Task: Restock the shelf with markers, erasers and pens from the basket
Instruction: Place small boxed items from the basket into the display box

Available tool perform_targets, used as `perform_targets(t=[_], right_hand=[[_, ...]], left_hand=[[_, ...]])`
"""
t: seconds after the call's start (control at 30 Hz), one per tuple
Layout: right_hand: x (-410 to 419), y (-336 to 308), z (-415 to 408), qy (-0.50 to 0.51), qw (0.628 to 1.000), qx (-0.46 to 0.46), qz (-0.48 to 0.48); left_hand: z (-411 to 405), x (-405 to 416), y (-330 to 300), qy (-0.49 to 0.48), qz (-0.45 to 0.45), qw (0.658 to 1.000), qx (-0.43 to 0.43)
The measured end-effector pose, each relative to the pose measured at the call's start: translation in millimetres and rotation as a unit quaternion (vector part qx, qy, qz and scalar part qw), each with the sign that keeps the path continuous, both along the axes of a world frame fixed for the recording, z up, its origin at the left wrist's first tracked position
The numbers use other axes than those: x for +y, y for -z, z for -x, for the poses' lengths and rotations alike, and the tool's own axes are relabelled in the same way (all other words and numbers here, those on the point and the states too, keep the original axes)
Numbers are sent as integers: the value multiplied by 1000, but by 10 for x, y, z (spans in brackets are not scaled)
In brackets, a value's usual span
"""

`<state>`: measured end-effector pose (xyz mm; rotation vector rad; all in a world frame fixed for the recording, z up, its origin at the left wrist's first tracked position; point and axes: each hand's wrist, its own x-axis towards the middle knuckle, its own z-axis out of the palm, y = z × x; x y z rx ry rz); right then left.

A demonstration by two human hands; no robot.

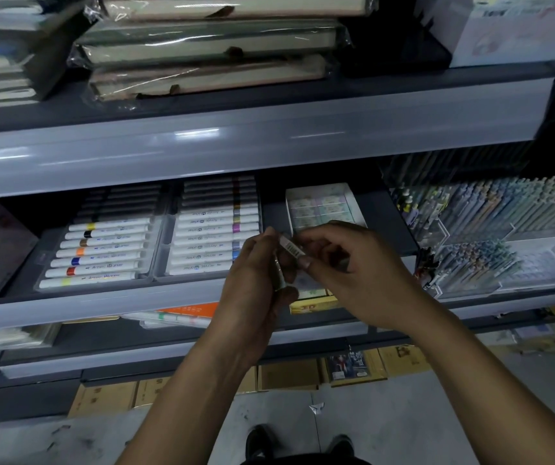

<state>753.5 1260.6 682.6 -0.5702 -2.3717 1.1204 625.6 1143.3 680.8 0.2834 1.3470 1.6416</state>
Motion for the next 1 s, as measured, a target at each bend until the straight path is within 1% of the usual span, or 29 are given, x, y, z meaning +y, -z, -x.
perform_targets(t=[0.1,0.2,0.33,0.4,0.47,0.53,0.57,0.63,0.77,0.87,1.0], right_hand=[[53,-23,-36,0,1000,1,-5],[131,-51,-66,13,1000,-9,-15],[272,-138,-94,35,999,-12,-37],[346,-187,-111,42,998,-8,-45],[425,-226,-124,56,996,-25,-57],[504,-258,-126,77,989,-75,-105],[549,-279,-126,82,982,-104,-133],[632,-332,-129,76,970,-155,-173],[770,-394,-81,16,945,-239,-224],[823,-352,33,-24,939,-260,-225],[846,-280,151,-52,943,-261,-199]], left_hand=[[21,-11,41,-21,12,996,83],[59,-10,103,-39,17,986,164],[70,1,168,-27,12,963,269],[78,11,208,-14,12,942,334],[74,13,228,8,27,909,416],[63,16,246,27,50,871,487],[54,23,254,31,58,858,509],[47,34,274,34,64,843,533],[49,49,288,31,68,833,548],[47,54,285,29,71,832,549],[54,68,279,30,79,835,544]])
